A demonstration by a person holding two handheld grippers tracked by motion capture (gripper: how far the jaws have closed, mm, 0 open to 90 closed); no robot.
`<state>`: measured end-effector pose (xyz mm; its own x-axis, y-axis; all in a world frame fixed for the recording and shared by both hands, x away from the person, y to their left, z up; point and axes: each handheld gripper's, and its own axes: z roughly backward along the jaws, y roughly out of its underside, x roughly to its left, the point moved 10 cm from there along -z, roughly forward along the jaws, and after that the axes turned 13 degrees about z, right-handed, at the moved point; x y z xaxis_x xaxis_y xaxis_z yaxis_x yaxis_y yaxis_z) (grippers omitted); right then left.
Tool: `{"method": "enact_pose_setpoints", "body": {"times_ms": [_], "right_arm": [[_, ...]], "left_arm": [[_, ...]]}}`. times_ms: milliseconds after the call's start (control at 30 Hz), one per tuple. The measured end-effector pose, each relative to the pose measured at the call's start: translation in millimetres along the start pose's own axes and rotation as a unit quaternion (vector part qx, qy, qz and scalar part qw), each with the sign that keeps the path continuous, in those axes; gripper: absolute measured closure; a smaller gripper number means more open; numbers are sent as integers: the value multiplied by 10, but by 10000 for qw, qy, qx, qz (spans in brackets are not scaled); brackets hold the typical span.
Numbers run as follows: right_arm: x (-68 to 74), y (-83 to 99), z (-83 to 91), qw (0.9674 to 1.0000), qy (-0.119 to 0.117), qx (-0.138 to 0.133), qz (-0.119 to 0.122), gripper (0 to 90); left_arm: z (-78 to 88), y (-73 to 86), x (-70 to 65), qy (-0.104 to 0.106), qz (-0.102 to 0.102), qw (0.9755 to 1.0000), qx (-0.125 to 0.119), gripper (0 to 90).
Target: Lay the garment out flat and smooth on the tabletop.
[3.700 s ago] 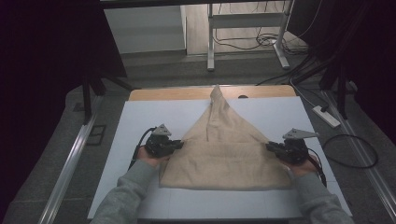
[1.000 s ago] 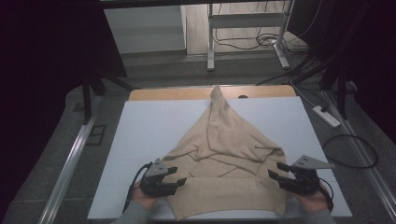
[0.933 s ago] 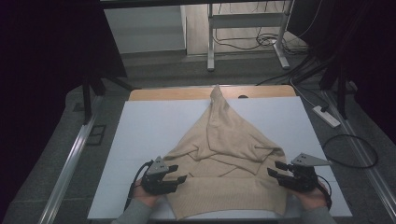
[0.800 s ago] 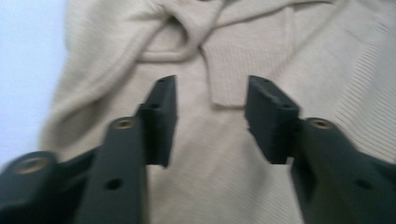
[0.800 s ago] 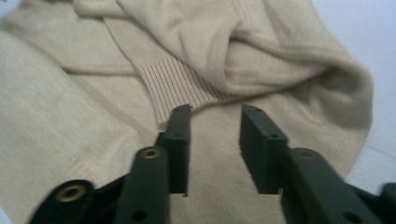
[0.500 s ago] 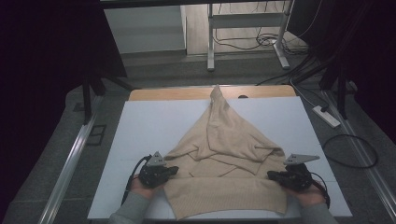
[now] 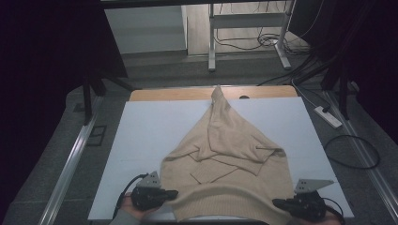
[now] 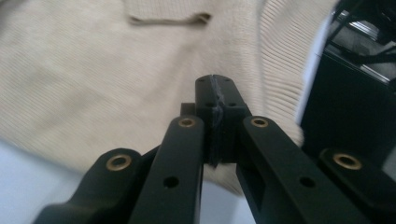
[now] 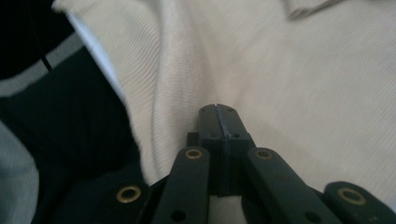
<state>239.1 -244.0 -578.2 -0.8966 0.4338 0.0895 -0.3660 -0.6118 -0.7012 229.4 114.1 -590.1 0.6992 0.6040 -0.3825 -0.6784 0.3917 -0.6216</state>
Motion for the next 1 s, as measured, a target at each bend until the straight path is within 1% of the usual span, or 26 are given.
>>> {"method": "enact_pose_setpoints", "body": {"times_ms": [67,133,167,200,267,333,367,400,433,467,533,600,667,700,767,800,833,933,1000], "right_arm": [[79,50,39,9999,59,8,85,890],[144,88,78,9999,72,-30,123,891],[151,100,91,9998,99,-45,144,890],[153,107,101,9998,119,-37,135,890],[126,80,125,9995,225,-126,169,889],[101,-16,144,9988,354,-264,221,866],[96,-73,136,9984,367,-337,264,865],[92,-114,124,9982,380,-350,300,863],[87,-189,93,9980,385,-357,359,859],[77,-238,69,9978,389,-362,406,852],[27,-371,-3,9971,445,-367,505,828],[-31,-502,-108,9970,441,-356,527,814],[-59,-596,-214,9971,410,-342,540,758],[-68,-658,-298,9971,392,-338,556,711],[-64,-740,-426,9971,339,-323,595,669],[-57,-760,-467,9972,326,-283,616,642],[-52,-788,-526,9967,357,-226,700,621],[-49,-828,-597,9954,406,-148,855,576],[-79,-849,-612,9948,478,-149,882,554]], "left_arm": [[20,73,-36,-16,-19,10000,53,894],[21,140,-43,-49,-8,9999,114,894],[20,151,-45,-51,24,9999,109,894],[27,151,-37,-75,8,9999,71,893],[39,111,-36,-92,-15,9999,-63,891],[40,22,-36,-149,-47,9996,-234,870],[36,-15,-35,-170,-64,9994,-280,858],[24,-83,-38,-180,-68,9992,-350,847],[15,-129,-39,-181,-77,9990,-395,838],[2,-210,-39,-203,-82,9986,-479,830],[-28,-325,-32,-246,-87,9979,-592,778],[-66,-404,-22,-305,-75,9975,-627,713],[-95,-459,-6,-381,-70,9971,-653,654],[-100,-476,-2,-397,-53,9970,-666,616],[-108,-507,15,-431,-26,9967,-681,547],[-106,-517,32,-484,-24,9964,-693,515],[-103,-520,42,-496,-23,9964,-693,499],[-75,-553,107,-556,8,9957,-735,464],[-56,-585,146,-548,45,9957,-752,446]]}}
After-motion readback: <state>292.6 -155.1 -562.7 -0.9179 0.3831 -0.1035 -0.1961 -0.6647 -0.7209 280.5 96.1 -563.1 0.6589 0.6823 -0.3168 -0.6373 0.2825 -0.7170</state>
